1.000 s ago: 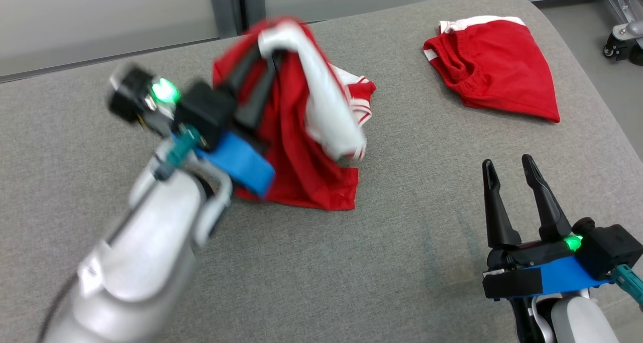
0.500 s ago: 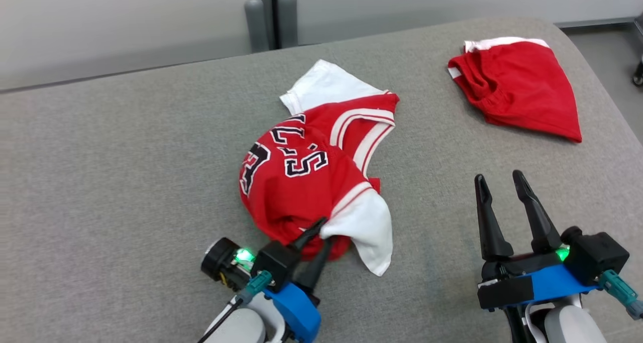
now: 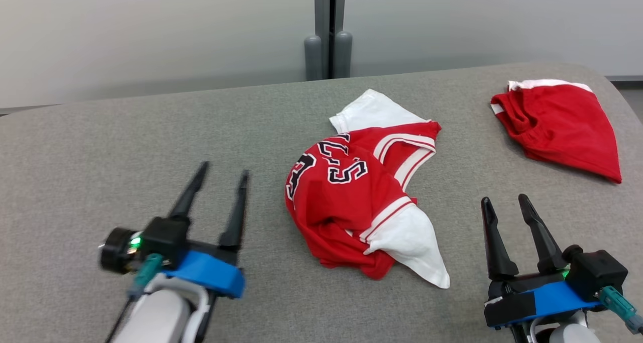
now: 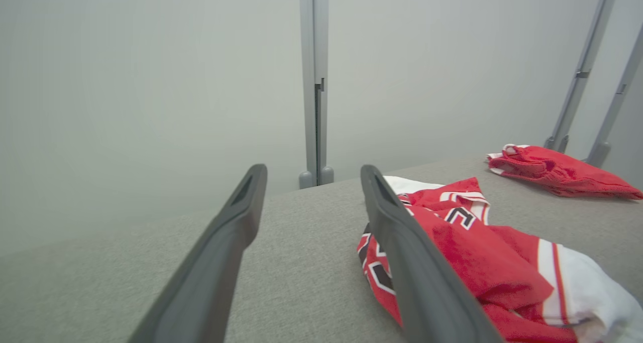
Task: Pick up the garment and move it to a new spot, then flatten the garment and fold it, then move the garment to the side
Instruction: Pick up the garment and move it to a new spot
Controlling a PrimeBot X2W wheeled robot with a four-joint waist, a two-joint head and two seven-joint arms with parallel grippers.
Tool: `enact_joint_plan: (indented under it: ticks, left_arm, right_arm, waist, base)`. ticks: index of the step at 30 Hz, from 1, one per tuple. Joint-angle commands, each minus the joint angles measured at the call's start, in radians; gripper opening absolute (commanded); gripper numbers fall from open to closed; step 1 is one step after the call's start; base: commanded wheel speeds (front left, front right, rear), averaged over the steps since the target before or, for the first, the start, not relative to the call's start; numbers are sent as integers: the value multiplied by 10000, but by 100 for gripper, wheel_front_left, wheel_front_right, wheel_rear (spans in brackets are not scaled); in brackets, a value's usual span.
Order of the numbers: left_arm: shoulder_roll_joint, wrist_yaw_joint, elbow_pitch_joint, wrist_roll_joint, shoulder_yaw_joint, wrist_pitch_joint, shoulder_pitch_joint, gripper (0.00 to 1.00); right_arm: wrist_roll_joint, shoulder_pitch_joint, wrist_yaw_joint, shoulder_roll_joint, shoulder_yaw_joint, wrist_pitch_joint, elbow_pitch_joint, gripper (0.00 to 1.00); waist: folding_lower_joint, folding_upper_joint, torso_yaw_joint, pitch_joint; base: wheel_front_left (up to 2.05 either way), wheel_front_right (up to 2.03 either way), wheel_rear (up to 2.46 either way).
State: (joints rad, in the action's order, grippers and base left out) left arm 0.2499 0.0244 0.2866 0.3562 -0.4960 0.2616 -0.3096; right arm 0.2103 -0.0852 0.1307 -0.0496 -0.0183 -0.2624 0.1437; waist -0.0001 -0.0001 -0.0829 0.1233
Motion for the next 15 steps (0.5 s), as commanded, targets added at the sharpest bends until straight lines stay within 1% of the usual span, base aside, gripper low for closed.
enact_joint_plan:
  ticks: [1,5,7,10,13,15]
  left_arm:
    - [174,169,-233,14,419,40,403,100]
    - [504,486,-868,-151,1688,42,1221,100]
    - [483,626,-1106,-234,2308,44,1655,100]
    - [361,824,-1409,-470,3161,45,2280,100]
    - [105,860,-1567,-750,3693,45,2866,100]
    - [-52,778,-1575,-907,3953,44,3171,100]
  right_arm:
    - [-104,156,2,-20,39,-36,33,100]
    - [-66,274,2,-15,53,-34,57,100]
    - [-31,360,2,-21,89,-34,95,100]
    - [10,447,2,-20,112,-34,187,100]
    - [61,641,2,-19,170,-34,341,100]
    - [100,741,2,-21,188,-36,435,100]
  waist:
    - [1,1,98,-36]
    - [1,1,355,-126]
    - [1,1,482,-193]
    - [1,1,670,-322]
    - [1,1,869,-484]
    - [1,1,979,-584]
  base:
    - [0,0,0]
    - [0,0,0]
    - [0,0,0]
    - [0,0,0]
    - [0,0,0]
    - [0,0,0]
